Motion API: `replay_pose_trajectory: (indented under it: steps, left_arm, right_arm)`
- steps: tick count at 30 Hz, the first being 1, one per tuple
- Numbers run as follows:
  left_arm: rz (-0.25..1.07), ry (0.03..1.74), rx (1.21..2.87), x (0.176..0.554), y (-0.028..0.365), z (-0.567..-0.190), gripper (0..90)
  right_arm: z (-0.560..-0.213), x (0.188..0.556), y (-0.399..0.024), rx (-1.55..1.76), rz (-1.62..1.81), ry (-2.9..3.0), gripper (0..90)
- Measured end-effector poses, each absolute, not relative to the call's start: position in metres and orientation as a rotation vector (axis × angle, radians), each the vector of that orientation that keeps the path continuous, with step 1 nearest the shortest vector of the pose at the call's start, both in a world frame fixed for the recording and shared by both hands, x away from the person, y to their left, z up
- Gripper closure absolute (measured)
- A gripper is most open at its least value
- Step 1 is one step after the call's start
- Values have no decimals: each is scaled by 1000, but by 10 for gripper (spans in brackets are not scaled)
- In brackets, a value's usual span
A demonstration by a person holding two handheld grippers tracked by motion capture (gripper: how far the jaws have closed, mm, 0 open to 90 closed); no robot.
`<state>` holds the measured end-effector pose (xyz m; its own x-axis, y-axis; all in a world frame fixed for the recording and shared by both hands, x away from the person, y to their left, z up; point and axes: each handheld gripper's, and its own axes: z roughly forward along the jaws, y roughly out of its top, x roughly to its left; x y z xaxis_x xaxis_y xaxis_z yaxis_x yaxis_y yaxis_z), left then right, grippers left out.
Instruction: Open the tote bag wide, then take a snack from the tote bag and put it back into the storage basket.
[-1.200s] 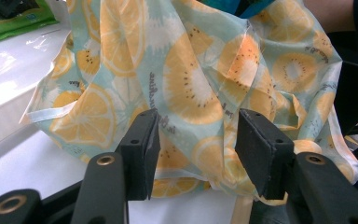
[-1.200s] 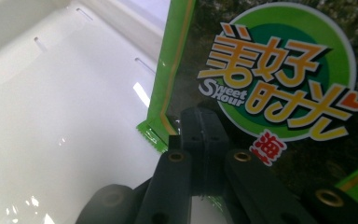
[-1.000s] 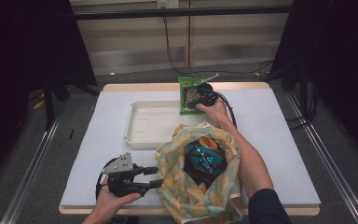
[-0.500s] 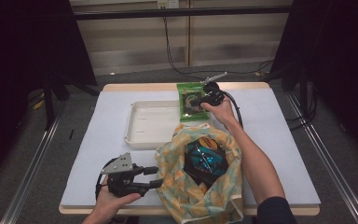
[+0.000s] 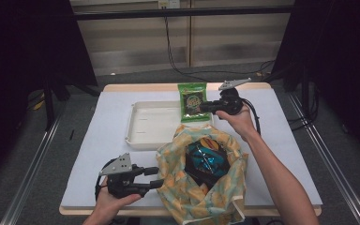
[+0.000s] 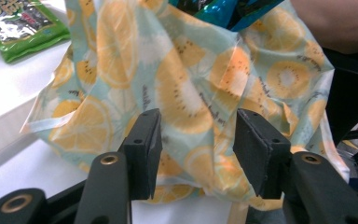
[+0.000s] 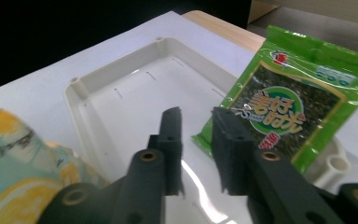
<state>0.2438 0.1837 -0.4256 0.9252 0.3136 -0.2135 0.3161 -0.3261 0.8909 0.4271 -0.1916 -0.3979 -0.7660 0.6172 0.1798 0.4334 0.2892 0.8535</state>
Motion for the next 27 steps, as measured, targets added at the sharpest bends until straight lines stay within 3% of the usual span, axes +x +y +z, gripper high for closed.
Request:
replay_pose_trajectory:
  steps: [5, 10, 27]
  left_arm:
    - [4, 447, 1933, 244, 179, -422, 543]
    - [7, 439, 1928, 241, 174, -419, 539]
    - [-4, 400, 1911, 237, 167, -412, 582]
  right_arm:
    - [-387, 397, -212, 990, 1517, 2289, 608]
    - [-379, 372, -228, 989, 1529, 2253, 566]
    - [-339, 295, -254, 897, 1644, 2181, 585]
